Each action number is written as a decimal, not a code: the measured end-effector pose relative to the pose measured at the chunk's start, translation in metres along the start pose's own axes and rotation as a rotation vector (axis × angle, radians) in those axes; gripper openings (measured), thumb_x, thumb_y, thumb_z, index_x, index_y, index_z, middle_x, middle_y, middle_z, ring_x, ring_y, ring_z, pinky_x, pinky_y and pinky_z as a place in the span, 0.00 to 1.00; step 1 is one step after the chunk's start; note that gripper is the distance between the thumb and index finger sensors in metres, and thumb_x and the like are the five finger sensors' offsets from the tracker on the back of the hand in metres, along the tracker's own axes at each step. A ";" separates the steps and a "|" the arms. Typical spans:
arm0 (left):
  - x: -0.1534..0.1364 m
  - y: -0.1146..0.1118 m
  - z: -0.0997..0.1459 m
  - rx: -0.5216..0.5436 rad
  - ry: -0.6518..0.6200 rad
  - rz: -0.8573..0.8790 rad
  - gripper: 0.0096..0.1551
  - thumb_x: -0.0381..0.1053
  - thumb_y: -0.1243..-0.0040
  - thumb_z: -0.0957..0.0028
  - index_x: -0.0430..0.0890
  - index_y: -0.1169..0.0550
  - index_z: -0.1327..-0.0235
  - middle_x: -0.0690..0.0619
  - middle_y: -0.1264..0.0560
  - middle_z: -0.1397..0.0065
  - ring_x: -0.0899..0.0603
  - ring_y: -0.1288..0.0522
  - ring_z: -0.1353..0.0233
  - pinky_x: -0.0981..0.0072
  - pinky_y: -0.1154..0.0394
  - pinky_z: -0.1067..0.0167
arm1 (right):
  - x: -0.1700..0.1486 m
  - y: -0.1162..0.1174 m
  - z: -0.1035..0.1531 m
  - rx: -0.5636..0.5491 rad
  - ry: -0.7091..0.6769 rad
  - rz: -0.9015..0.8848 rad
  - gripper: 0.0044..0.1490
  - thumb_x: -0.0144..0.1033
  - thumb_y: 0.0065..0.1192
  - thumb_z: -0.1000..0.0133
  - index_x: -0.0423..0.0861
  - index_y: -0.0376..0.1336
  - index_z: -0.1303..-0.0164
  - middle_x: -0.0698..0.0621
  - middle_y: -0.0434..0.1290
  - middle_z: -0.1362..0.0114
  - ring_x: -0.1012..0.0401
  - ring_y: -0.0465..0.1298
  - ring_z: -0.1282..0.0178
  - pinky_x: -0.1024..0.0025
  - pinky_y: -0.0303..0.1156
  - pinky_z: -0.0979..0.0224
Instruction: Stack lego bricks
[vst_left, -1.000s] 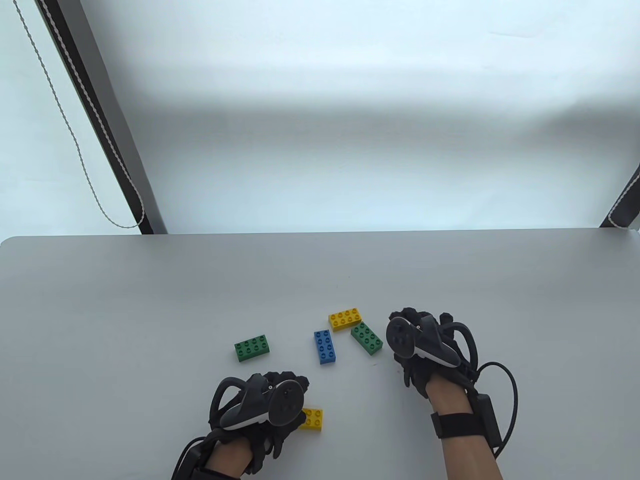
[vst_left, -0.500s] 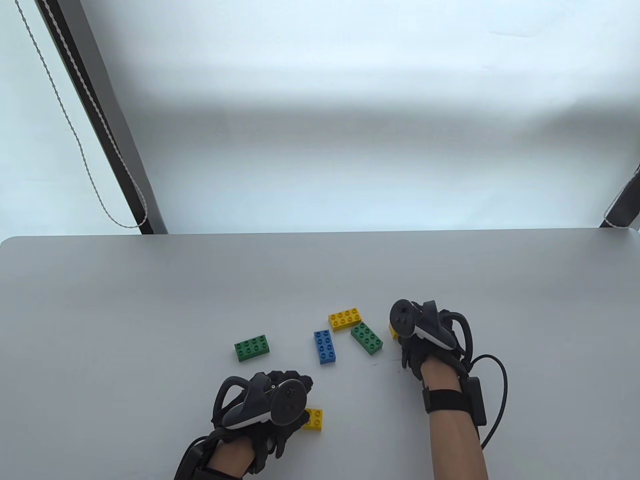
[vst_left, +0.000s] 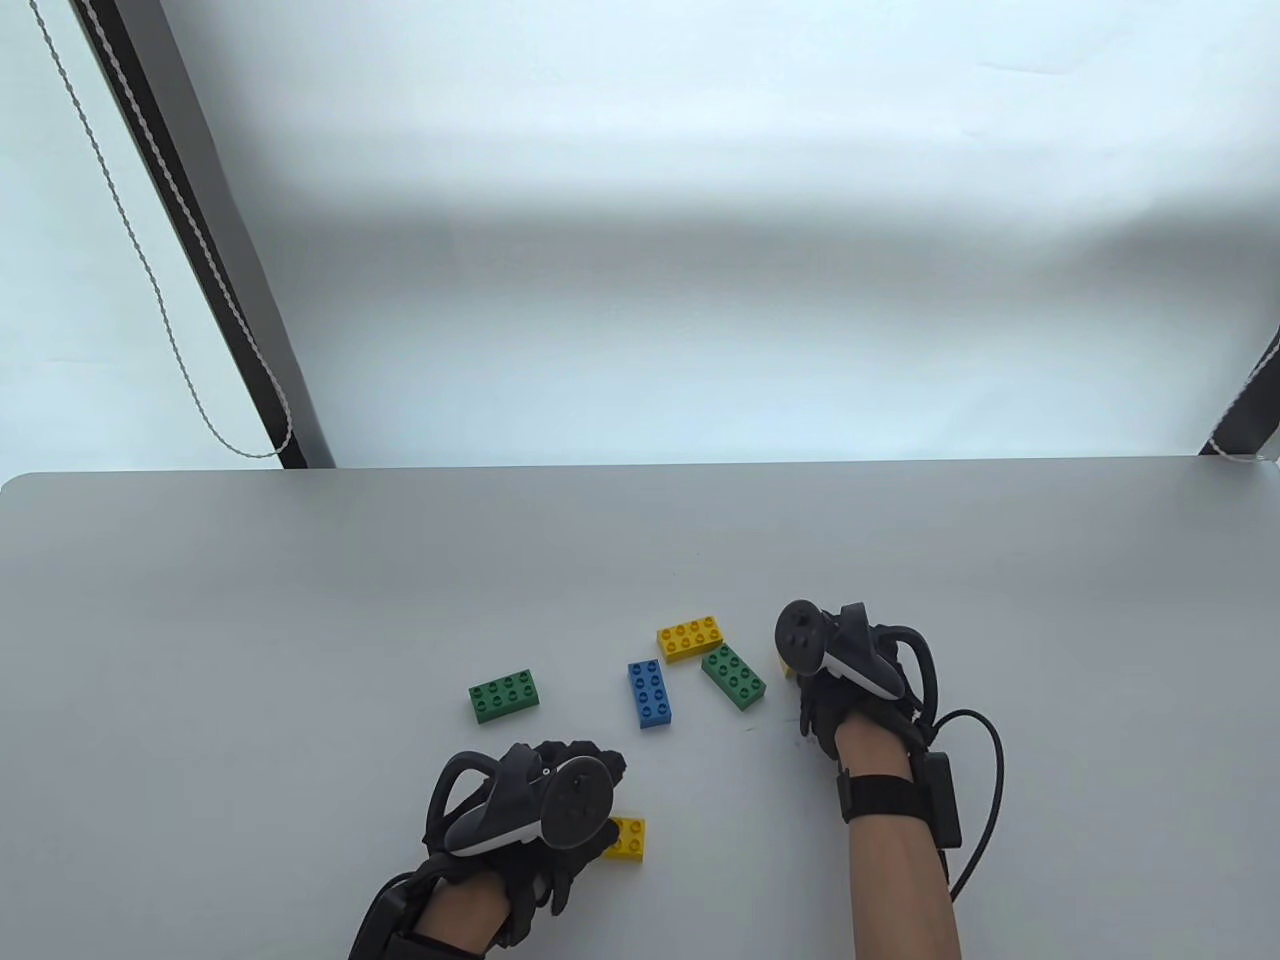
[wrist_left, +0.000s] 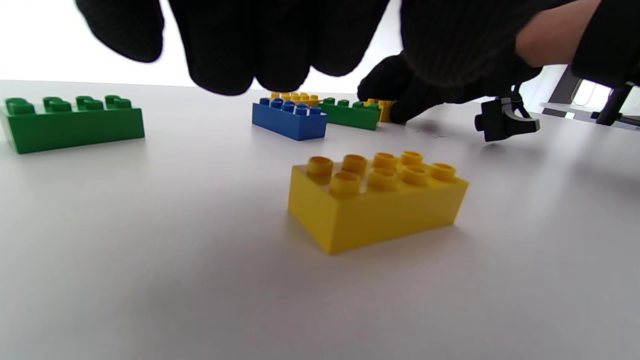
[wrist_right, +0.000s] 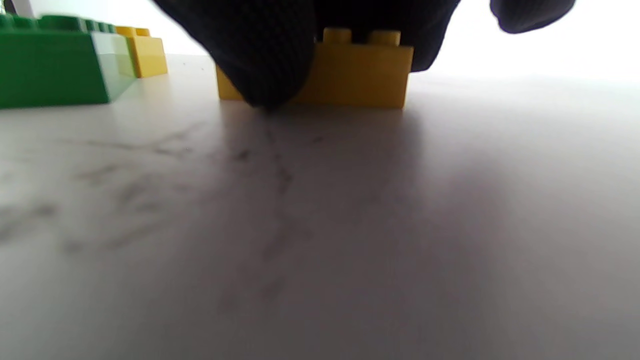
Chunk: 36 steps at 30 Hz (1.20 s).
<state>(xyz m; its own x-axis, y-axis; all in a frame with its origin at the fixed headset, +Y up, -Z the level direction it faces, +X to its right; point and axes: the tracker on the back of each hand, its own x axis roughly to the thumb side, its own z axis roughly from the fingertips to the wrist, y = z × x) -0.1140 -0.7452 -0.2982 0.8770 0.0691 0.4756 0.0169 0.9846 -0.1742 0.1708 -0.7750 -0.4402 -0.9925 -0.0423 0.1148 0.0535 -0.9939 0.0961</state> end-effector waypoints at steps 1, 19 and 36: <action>0.000 0.000 0.000 0.000 0.000 0.000 0.40 0.64 0.40 0.57 0.52 0.32 0.30 0.48 0.31 0.22 0.38 0.31 0.25 0.36 0.35 0.31 | 0.000 0.000 0.000 -0.006 -0.003 0.013 0.41 0.35 0.71 0.57 0.50 0.56 0.34 0.49 0.65 0.26 0.45 0.68 0.25 0.32 0.61 0.29; 0.000 0.002 0.002 0.011 0.001 0.000 0.40 0.64 0.41 0.57 0.53 0.32 0.30 0.48 0.34 0.21 0.38 0.33 0.24 0.35 0.35 0.31 | 0.017 -0.031 0.046 -0.098 -0.103 0.137 0.44 0.38 0.72 0.59 0.44 0.55 0.34 0.44 0.68 0.31 0.43 0.74 0.33 0.37 0.68 0.32; -0.006 0.003 0.004 0.023 0.017 0.002 0.40 0.63 0.41 0.57 0.53 0.33 0.29 0.48 0.37 0.20 0.37 0.35 0.23 0.35 0.37 0.30 | 0.064 -0.056 0.119 -0.195 -0.326 0.003 0.45 0.41 0.75 0.61 0.44 0.58 0.35 0.44 0.70 0.33 0.44 0.77 0.37 0.38 0.70 0.33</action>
<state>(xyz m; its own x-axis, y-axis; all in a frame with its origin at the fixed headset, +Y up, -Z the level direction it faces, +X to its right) -0.1212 -0.7424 -0.2982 0.8850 0.0682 0.4606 0.0047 0.9879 -0.1553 0.1178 -0.7104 -0.3205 -0.9034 -0.0414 0.4267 0.0029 -0.9959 -0.0905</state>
